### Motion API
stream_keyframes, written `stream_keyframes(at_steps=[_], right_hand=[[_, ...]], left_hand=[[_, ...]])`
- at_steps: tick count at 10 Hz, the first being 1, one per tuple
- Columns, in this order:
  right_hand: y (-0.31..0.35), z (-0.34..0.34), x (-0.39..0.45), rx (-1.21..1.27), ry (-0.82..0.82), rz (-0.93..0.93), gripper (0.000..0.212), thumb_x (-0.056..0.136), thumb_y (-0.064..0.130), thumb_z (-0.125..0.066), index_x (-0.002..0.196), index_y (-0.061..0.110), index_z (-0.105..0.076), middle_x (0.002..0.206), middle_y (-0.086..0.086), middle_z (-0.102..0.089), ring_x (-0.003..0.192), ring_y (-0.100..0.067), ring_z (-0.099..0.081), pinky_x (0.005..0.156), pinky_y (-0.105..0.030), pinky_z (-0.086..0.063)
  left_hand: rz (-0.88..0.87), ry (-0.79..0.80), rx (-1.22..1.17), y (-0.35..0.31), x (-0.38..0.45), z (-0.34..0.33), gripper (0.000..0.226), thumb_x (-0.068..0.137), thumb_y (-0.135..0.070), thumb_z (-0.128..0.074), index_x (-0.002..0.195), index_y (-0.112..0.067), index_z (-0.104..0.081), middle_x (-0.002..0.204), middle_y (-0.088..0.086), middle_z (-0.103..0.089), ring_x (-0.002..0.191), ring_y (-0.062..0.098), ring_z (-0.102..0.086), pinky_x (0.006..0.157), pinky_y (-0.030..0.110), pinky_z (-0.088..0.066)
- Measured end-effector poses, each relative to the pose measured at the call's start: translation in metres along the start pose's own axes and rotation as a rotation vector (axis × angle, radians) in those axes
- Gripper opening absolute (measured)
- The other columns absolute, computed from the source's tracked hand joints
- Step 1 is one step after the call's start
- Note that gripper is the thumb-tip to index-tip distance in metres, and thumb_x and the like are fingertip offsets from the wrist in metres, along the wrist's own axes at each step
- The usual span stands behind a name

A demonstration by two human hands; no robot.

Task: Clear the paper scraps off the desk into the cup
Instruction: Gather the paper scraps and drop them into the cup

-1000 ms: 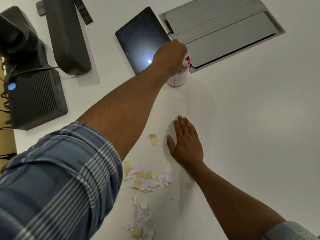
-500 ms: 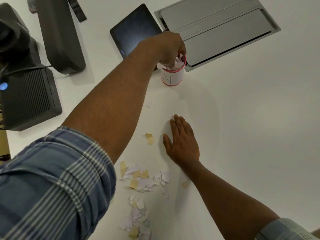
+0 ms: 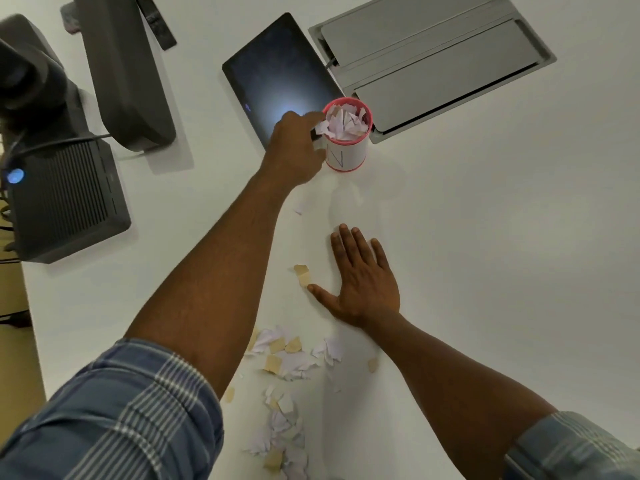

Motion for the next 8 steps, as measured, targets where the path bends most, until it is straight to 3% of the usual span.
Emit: stream_keyframes(at_steps=[2, 3, 4, 5, 6, 7, 8], right_hand=[[-0.001, -0.002, 0.000, 0.007, -0.029, 0.000, 0.094, 0.083, 0.083, -0.017, 0.154, 0.023, 0.000, 0.163, 0.004, 0.003, 0.149, -0.014, 0.008, 0.120, -0.043, 0.000], [-0.001, -0.002, 0.000, 0.015, -0.040, 0.003, 0.094, 0.083, 0.082, -0.018, 0.154, 0.023, 0.000, 0.163, 0.004, 0.003, 0.149, -0.014, 0.007, 0.120, -0.043, 0.000], [-0.001, -0.003, 0.000, 0.018, -0.046, 0.009, 0.093, 0.084, 0.081, -0.018, 0.154, 0.023, 0.000, 0.163, 0.004, 0.003, 0.149, -0.014, 0.007, 0.120, -0.043, 0.000], [-0.001, -0.003, 0.000, 0.016, -0.049, 0.011, 0.093, 0.084, 0.081, -0.018, 0.154, 0.022, -0.001, 0.163, 0.003, 0.003, 0.149, -0.014, 0.007, 0.120, -0.044, -0.002], [-0.001, -0.002, 0.000, 0.018, -0.053, 0.013, 0.092, 0.085, 0.080, -0.018, 0.154, 0.021, -0.001, 0.163, 0.003, 0.003, 0.149, -0.014, 0.007, 0.121, -0.044, -0.003], [-0.001, -0.002, 0.000, 0.015, -0.050, 0.011, 0.092, 0.085, 0.080, -0.018, 0.154, 0.022, -0.001, 0.163, 0.003, 0.003, 0.149, -0.014, 0.007, 0.121, -0.044, -0.004], [-0.001, -0.003, 0.000, 0.011, -0.044, 0.010, 0.093, 0.084, 0.081, -0.017, 0.154, 0.022, 0.000, 0.163, 0.004, 0.004, 0.149, -0.015, 0.007, 0.120, -0.044, -0.002]], left_hand=[[-0.095, -0.196, -0.020, -0.015, 0.010, -0.007, 0.028, 0.092, -0.029, -0.060, 0.111, -0.011, -0.069, 0.107, 0.009, -0.069, 0.096, 0.020, -0.067, 0.081, 0.017, -0.047], [-0.230, -0.197, 0.160, -0.024, 0.018, -0.008, 0.030, 0.095, -0.031, -0.054, 0.113, -0.012, -0.067, 0.110, 0.010, -0.068, 0.100, 0.022, -0.065, 0.088, 0.027, -0.051], [-0.372, -0.120, 0.448, -0.035, 0.021, -0.008, 0.031, 0.096, -0.029, -0.049, 0.113, -0.008, -0.065, 0.109, 0.016, -0.067, 0.100, 0.029, -0.061, 0.089, 0.039, -0.048], [-0.449, 0.023, 0.701, -0.046, 0.025, -0.011, 0.051, 0.097, -0.039, -0.025, 0.114, -0.007, -0.061, 0.111, 0.020, -0.065, 0.102, 0.035, -0.056, 0.094, 0.047, -0.038], [-0.387, 0.136, 0.747, -0.050, 0.027, -0.017, 0.080, 0.095, -0.057, -0.005, 0.117, -0.005, -0.061, 0.114, 0.021, -0.064, 0.111, 0.033, -0.055, 0.107, 0.048, -0.027], [-0.334, 0.233, 0.697, -0.046, 0.027, -0.022, 0.093, 0.089, -0.070, -0.004, 0.121, -0.005, -0.061, 0.132, 0.017, -0.057, 0.132, 0.031, -0.041, 0.118, 0.044, -0.007], [-0.364, 0.242, 0.711, -0.042, 0.024, -0.019, 0.091, 0.087, -0.074, -0.007, 0.116, -0.009, -0.064, 0.125, 0.013, -0.062, 0.130, 0.026, -0.045, 0.118, 0.043, 0.003]])
Point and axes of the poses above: each hand's wrist, its own x-axis towards the middle knuckle, its own z-axis out of the back of the hand, y = z × x, the point moved 1 cm from there along x, towards the middle knuckle
